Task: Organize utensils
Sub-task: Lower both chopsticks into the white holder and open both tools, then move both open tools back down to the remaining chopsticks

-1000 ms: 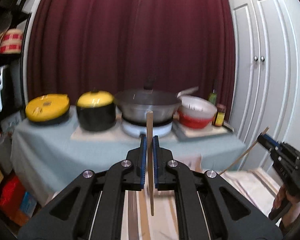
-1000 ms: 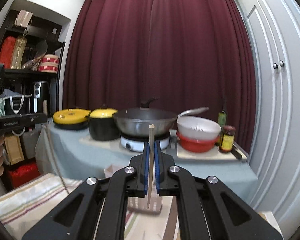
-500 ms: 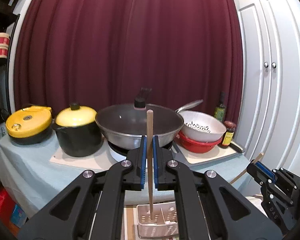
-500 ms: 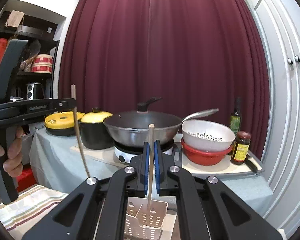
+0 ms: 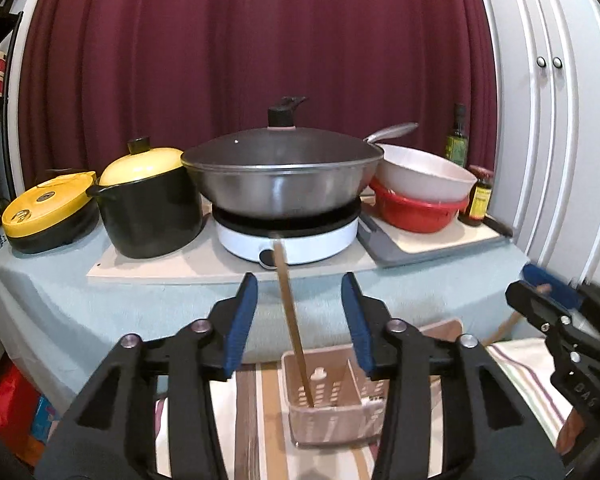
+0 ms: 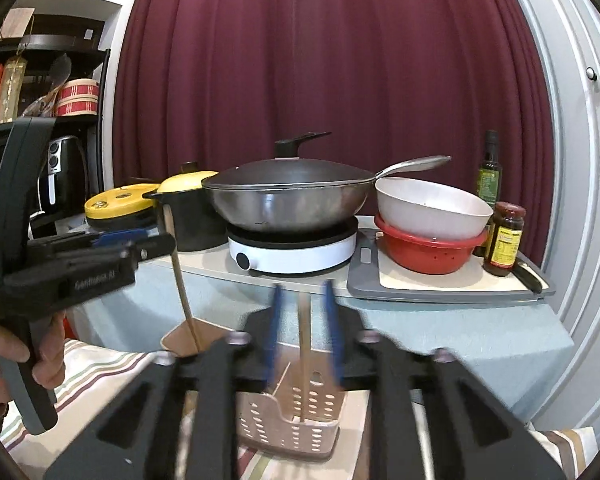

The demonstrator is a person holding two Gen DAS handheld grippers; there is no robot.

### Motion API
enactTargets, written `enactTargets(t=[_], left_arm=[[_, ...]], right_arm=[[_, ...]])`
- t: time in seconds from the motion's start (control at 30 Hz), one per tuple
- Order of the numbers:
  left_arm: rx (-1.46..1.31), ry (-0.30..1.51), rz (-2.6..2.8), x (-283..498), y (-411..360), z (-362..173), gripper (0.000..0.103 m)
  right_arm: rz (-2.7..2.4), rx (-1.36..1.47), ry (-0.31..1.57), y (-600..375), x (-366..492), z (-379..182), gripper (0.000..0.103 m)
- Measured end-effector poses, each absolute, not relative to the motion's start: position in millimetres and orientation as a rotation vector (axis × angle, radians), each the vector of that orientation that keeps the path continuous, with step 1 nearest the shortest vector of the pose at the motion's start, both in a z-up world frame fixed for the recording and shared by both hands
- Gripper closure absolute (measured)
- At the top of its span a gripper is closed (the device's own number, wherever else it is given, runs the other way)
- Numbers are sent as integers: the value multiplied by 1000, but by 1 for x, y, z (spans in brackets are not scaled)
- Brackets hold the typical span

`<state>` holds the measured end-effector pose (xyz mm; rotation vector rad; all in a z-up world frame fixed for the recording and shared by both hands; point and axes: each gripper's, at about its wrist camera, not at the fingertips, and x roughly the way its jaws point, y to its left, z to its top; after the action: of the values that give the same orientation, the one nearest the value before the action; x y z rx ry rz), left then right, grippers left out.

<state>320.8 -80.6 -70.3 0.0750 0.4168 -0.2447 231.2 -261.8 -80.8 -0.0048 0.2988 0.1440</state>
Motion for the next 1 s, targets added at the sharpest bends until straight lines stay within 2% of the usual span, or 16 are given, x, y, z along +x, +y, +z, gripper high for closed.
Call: enactTargets(t=[0.03, 0.1, 0.17, 0.37, 0.63, 1.0], left_arm=[[84, 422, -247, 316, -79, -73, 59], [90, 430, -243, 309, -75, -77, 49], [79, 440, -240, 298, -67, -81, 48], [77, 444, -225, 247, -44, -89, 38], [122, 486, -201, 160, -13, -120, 37], [179, 574, -151, 64, 14, -169, 36]], right_arm=[[138, -14, 294, -261, 227, -79, 57], [125, -36, 288, -261, 215, -76, 51], [114, -39, 285, -262, 204, -74, 48], [99, -26, 299, -271, 156, -77, 47], [88, 13, 363, -282, 79, -103, 47], [82, 49, 472, -287, -20, -167, 48]])
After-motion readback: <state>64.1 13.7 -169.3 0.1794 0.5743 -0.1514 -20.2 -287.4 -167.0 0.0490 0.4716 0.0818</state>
